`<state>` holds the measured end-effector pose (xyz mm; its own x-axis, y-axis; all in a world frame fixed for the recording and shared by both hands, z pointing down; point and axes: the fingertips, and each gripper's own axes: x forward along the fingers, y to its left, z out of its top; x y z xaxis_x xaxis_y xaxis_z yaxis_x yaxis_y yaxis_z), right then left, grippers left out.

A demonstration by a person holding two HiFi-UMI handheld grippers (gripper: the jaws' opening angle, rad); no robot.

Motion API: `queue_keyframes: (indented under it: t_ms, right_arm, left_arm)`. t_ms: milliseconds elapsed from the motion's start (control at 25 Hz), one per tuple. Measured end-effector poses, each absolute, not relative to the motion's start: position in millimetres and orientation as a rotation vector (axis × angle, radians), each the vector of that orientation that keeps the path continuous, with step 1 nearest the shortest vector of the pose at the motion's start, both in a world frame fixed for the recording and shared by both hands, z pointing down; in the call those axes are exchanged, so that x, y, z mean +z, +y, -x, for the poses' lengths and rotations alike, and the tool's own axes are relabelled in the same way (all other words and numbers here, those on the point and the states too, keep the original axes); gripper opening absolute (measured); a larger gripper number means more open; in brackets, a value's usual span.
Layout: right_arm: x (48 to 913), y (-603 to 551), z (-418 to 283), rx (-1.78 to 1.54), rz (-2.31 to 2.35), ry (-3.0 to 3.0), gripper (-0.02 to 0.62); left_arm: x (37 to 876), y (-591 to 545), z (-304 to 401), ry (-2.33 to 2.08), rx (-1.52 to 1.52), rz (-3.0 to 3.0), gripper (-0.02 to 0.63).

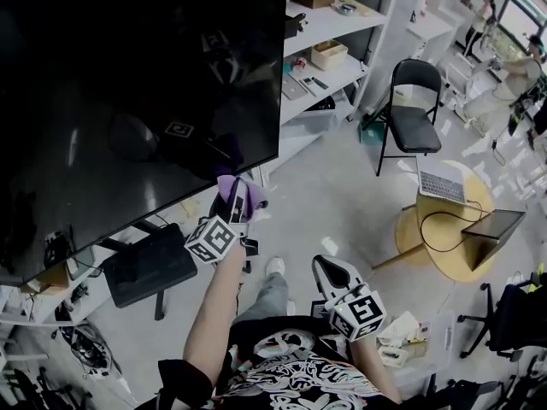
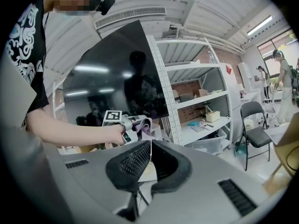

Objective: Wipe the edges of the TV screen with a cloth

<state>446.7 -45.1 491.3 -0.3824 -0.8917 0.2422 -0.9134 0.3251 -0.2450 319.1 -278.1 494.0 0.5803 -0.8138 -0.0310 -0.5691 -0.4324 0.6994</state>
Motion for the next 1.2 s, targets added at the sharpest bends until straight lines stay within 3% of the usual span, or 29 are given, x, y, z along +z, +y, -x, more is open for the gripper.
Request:
queue_keyframes:
  t_ms: [1200]
  right_arm:
    - [494, -67, -478, 0.553, -1.828, -2.44, 0.029]
  left_arm:
    - [488, -290, -400, -0.856, -0.439, -2.182, 0.17]
